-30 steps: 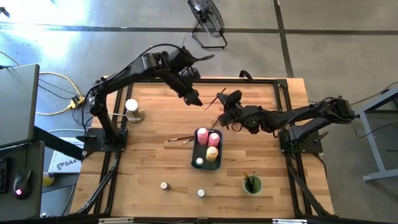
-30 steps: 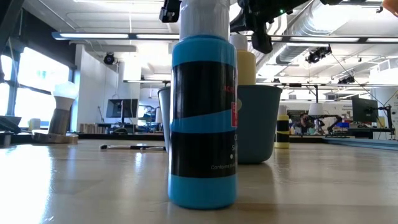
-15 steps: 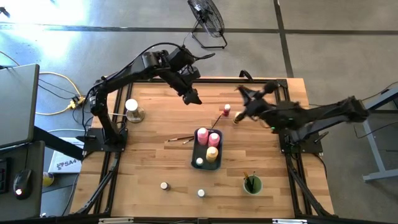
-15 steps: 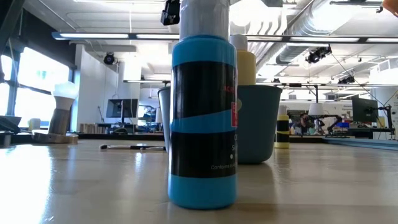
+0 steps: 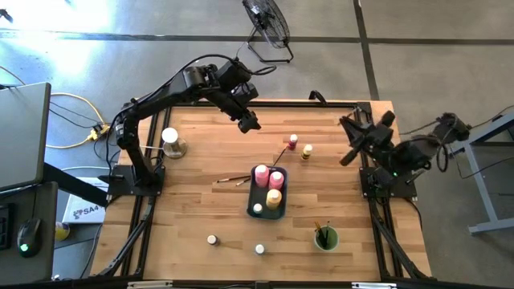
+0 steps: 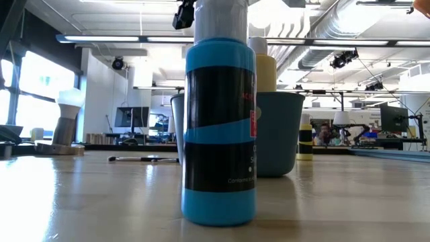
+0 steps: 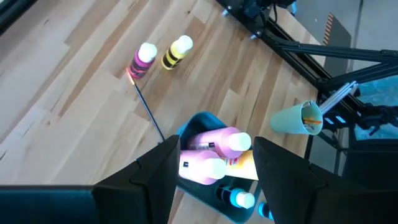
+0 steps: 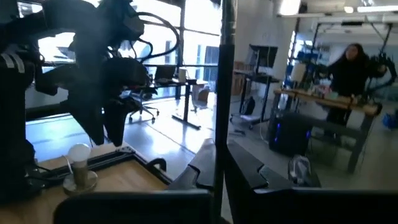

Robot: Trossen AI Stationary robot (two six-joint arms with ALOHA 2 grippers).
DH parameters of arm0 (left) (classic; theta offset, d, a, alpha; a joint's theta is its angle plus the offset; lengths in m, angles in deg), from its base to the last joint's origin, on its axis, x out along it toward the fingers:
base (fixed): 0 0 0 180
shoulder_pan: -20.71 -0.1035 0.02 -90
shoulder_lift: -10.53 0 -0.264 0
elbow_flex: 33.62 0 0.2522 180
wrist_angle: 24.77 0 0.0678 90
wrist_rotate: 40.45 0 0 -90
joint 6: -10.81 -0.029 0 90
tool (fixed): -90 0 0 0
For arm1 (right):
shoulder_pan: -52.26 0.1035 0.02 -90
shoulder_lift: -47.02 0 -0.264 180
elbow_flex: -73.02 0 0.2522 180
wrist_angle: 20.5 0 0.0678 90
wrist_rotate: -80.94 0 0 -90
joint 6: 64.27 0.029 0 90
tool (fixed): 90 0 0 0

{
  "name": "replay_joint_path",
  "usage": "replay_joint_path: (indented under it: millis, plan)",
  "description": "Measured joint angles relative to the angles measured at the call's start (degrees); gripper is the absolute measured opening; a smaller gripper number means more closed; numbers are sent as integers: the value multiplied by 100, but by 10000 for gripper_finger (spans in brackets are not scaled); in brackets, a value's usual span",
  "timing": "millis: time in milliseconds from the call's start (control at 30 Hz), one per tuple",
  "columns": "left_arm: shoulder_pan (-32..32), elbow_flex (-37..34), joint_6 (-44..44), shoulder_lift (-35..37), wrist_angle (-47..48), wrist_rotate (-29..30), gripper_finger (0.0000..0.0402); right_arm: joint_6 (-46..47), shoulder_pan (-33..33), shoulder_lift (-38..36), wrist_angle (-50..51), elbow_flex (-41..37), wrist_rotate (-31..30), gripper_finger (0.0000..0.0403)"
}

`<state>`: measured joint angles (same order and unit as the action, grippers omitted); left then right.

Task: Pick & Place Paint Supplies
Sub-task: Put the black and silver paint brush into the green cup

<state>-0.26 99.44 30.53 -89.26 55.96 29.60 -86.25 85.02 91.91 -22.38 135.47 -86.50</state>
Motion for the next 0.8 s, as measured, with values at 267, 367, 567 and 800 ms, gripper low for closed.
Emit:
replay_joint_path:
  millis: [267,367,567,800]
  plan:
    - [0,0,-128,-2,-2,4,200,1226,1423,293,-36,2,-1245,4]
    - [0,0,-252,-2,-3,19,200,1753,1679,521,-116,2,-1246,4]
    - [0,0,-414,-2,-3,20,200,2624,1741,1092,-238,2,-1257,4]
    - [0,0,-678,-4,59,17,200,2847,1749,1753,-1164,2,-1252,4]
